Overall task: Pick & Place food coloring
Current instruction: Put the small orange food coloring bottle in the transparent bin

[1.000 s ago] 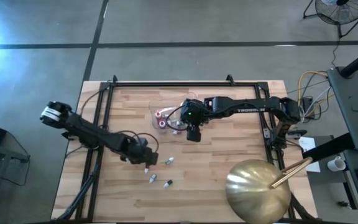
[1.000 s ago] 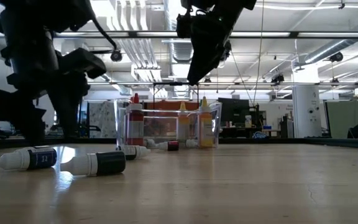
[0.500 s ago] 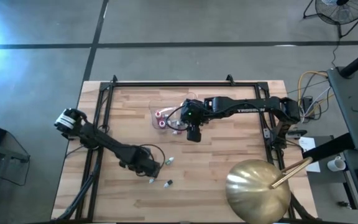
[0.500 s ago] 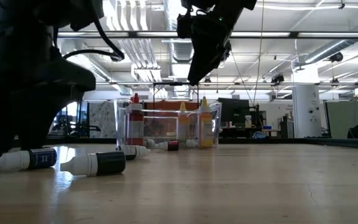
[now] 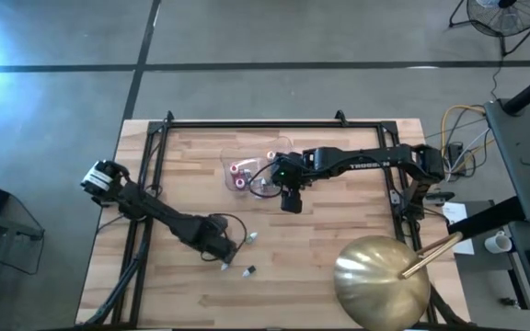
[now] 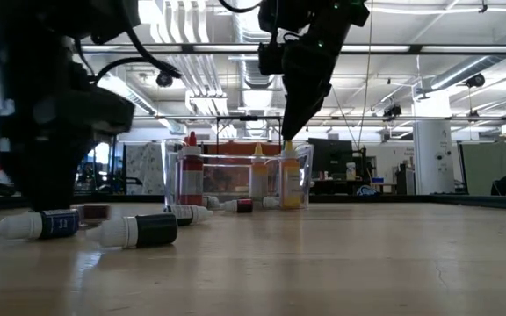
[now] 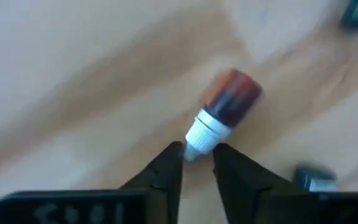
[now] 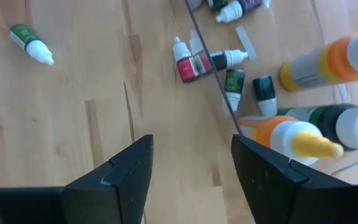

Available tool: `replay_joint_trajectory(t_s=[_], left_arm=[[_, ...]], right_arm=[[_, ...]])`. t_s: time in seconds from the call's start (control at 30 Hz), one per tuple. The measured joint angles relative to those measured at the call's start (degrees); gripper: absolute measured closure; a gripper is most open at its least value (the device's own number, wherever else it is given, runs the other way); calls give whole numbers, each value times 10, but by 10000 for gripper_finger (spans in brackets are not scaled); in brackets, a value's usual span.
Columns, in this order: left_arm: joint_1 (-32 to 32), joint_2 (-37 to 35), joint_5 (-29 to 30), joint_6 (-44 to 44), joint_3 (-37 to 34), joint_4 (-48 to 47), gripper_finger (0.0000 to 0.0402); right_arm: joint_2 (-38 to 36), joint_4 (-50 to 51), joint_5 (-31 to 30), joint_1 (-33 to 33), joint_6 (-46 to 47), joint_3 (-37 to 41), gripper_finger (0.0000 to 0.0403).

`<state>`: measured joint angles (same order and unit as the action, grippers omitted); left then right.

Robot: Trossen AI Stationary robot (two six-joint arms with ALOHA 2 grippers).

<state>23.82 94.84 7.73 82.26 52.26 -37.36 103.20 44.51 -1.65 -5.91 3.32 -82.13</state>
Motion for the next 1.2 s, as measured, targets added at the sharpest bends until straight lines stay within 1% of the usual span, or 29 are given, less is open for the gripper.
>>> replay_joint_trajectory(t_s=[0.13, 0.23, 0.3, 0.4, 0.47, 0.53, 0.7, 0.77, 0.87, 0.97, 1.13, 1.2], left_arm=[[-13, 0, 47, -46, -1, 9, 368], [-14, -8, 43, -81, -2, -3, 388], [-18, -21, 35, -101, -2, -11, 392], [-33, -55, 31, -134, -2, -1, 390], [-49, -80, 29, -148, -2, 3, 381], [-70, -105, 37, -151, -2, 2, 362], [-135, -141, 47, -144, -22, 1, 284], [-150, -143, 35, -128, -33, -1, 254], [-157, -137, -7, -120, -39, -1, 223], [-147, -125, -26, -128, -39, 8, 208], [-145, -91, -23, -122, -39, 11, 206], [-146, -73, -23, -128, -39, 26, 207]], right_arm=[[-2, 2, 0, 0, 4, 3, 193], [-13, 3, 0, 0, 8, 3, 193], [-24, 3, -4, -1, 8, 3, 193], [-38, 2, -35, -2, 7, 3, 193], [-44, 2, -50, -3, 6, 3, 193], [-48, 2, -58, -5, 6, 3, 193], [-49, 3, -59, -8, 24, 3, 193], [-49, 2, -59, -8, 30, 3, 193], [-49, 3, -59, -7, 40, 7, 193], [-49, 2, -59, -7, 42, 12, 193], [-49, 2, -59, -8, 56, 26, 193], [-49, 1, -59, -7, 59, 30, 193]])
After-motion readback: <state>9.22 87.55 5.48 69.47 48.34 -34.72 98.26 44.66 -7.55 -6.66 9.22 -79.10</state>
